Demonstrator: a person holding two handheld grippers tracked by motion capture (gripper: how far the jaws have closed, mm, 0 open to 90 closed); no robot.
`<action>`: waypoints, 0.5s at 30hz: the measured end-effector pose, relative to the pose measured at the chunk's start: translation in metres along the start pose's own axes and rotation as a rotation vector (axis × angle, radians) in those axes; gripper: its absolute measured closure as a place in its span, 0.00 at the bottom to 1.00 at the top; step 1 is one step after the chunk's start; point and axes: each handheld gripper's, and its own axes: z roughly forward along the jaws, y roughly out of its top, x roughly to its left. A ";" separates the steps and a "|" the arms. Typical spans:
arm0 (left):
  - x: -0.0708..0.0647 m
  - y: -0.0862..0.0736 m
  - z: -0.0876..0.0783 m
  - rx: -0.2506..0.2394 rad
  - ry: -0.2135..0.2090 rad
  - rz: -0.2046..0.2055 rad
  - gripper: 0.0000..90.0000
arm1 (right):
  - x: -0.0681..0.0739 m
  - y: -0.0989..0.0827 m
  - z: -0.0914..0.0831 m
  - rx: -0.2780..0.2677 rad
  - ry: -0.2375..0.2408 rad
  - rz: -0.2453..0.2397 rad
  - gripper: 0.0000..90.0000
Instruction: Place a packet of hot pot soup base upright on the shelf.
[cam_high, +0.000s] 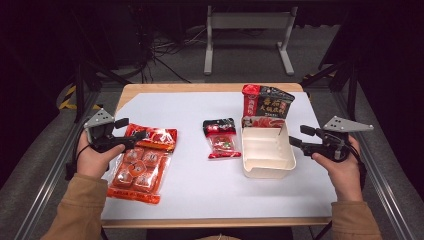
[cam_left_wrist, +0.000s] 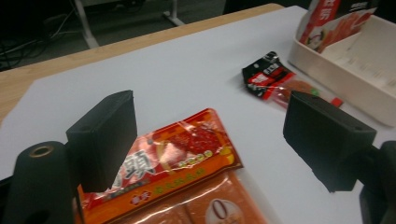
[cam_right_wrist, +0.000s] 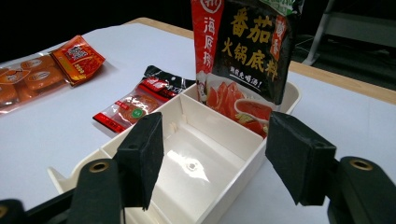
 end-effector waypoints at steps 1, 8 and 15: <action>0.004 0.000 0.001 0.013 0.007 0.009 0.21 | 0.000 0.000 0.000 0.002 0.001 -0.001 0.43; 0.028 -0.004 0.017 0.104 0.010 0.006 0.26 | -0.001 -0.002 -0.001 -0.011 0.017 -0.016 0.46; 0.045 -0.008 0.025 0.092 0.061 -0.007 0.32 | -0.003 -0.004 0.001 -0.001 0.005 -0.001 0.45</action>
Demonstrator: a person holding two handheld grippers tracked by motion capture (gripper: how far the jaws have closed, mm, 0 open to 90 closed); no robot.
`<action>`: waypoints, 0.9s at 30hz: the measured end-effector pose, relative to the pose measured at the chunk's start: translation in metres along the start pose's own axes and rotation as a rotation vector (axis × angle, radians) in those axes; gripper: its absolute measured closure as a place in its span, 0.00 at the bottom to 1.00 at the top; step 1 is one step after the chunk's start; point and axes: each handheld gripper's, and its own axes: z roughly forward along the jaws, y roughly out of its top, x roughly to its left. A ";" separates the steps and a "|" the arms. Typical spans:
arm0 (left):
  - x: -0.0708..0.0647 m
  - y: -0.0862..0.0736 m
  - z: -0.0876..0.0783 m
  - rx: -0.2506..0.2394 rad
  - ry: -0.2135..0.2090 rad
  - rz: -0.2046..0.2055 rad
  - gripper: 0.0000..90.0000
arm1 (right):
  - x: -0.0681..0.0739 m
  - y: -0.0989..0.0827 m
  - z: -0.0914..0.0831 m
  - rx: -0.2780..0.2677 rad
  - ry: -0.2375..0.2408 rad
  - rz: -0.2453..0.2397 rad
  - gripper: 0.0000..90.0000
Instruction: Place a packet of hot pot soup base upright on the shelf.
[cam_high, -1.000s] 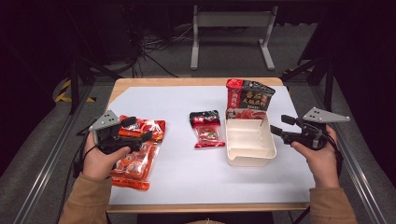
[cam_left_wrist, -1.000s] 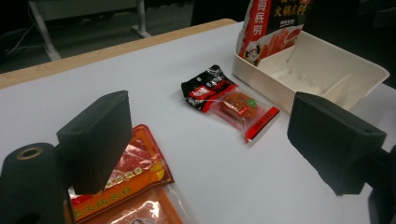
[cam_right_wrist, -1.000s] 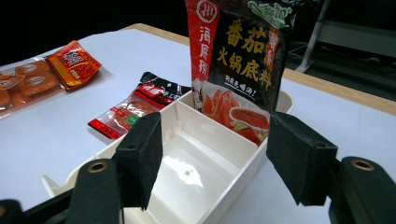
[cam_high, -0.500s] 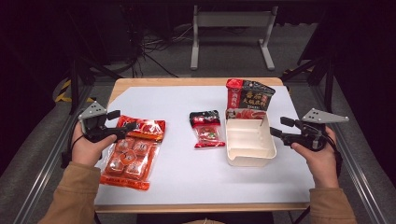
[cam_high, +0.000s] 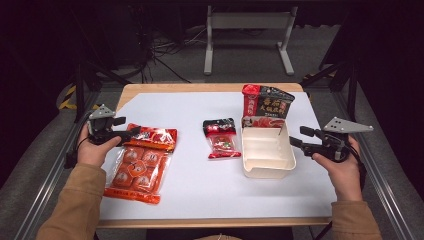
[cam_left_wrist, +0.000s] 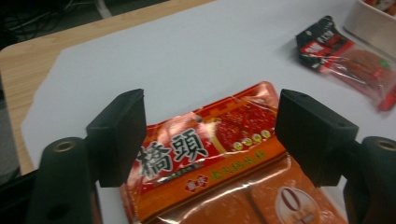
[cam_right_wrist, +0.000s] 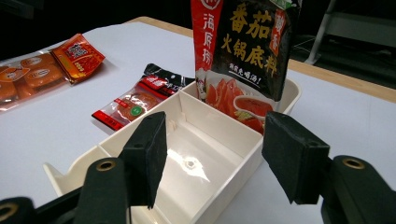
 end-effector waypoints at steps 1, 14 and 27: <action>0.003 -0.001 0.002 -0.008 -0.002 -0.015 0.33 | 0.000 0.000 0.000 -0.001 0.001 0.001 0.45; 0.027 -0.011 0.024 0.064 -0.010 -0.127 0.25 | 0.002 -0.001 0.003 0.004 0.002 -0.001 0.44; 0.046 -0.027 0.045 0.151 0.000 -0.179 0.28 | 0.003 -0.001 0.008 0.015 0.011 -0.011 0.44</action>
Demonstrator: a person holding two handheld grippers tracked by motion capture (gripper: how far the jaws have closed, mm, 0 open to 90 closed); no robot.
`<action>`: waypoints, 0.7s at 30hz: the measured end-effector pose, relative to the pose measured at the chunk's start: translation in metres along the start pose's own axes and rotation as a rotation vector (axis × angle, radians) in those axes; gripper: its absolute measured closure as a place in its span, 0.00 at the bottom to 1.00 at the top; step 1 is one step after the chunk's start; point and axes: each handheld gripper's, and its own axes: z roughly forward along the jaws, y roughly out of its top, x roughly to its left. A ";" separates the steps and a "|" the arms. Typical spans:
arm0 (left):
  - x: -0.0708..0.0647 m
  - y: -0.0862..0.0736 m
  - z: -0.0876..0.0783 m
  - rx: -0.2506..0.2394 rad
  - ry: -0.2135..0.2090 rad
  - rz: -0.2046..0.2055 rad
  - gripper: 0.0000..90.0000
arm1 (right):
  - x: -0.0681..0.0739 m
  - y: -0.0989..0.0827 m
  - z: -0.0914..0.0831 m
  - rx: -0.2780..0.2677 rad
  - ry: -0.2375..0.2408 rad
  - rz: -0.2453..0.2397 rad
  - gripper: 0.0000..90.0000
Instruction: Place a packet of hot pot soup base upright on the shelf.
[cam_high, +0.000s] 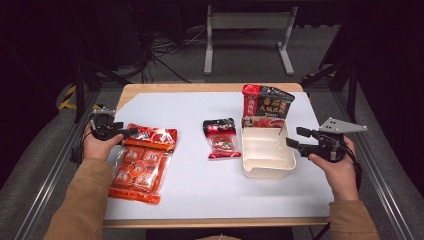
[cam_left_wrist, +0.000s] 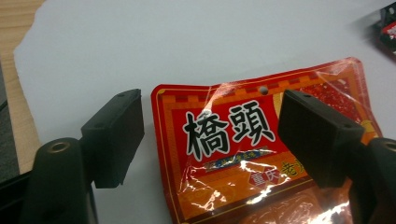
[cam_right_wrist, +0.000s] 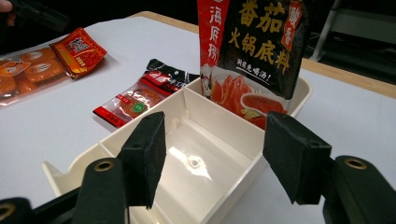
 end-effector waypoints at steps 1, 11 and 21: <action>0.001 0.000 0.001 0.005 0.000 0.013 0.29 | 0.000 0.000 0.000 0.000 -0.001 -0.001 0.44; 0.010 -0.005 0.011 0.014 -0.006 0.011 0.39 | 0.001 0.000 0.000 -0.004 -0.001 -0.010 0.44; 0.012 -0.009 0.025 0.062 -0.044 0.012 0.36 | 0.002 -0.001 0.003 0.000 0.012 -0.019 0.43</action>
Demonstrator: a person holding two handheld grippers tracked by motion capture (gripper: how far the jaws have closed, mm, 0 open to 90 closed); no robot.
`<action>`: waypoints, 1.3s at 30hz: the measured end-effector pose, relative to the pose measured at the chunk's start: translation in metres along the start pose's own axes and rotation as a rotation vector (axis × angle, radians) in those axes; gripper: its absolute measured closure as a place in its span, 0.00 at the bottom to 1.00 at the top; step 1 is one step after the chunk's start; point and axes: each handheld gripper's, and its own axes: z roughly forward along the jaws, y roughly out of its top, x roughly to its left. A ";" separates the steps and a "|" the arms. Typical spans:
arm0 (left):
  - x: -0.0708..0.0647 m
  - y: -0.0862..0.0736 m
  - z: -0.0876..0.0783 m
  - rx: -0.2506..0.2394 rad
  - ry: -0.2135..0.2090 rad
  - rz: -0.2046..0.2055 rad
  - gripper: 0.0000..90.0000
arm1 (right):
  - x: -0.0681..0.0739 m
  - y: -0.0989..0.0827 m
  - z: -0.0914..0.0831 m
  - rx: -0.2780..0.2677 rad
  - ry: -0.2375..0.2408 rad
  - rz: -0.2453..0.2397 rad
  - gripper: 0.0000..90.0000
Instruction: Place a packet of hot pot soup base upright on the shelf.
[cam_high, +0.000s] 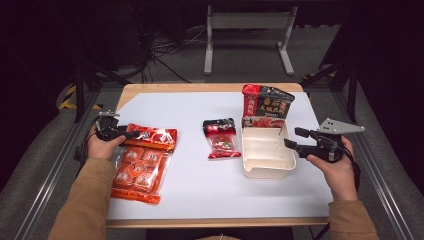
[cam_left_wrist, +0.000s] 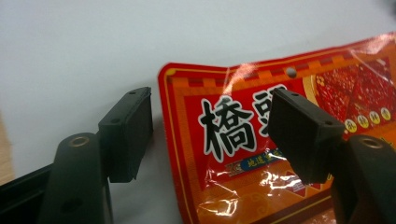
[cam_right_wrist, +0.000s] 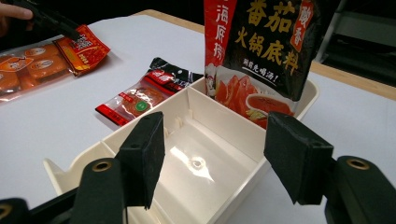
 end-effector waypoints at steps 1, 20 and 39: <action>0.000 -0.001 0.001 0.005 -0.006 0.000 0.36 | 0.000 0.000 0.000 0.000 0.000 0.000 0.43; -0.014 0.000 -0.009 -0.010 -0.050 0.093 0.60 | 0.002 0.000 0.003 -0.004 0.022 -0.010 0.44; -0.018 -0.005 0.002 0.018 -0.022 0.127 0.88 | 0.002 0.000 0.004 -0.010 0.035 -0.017 0.44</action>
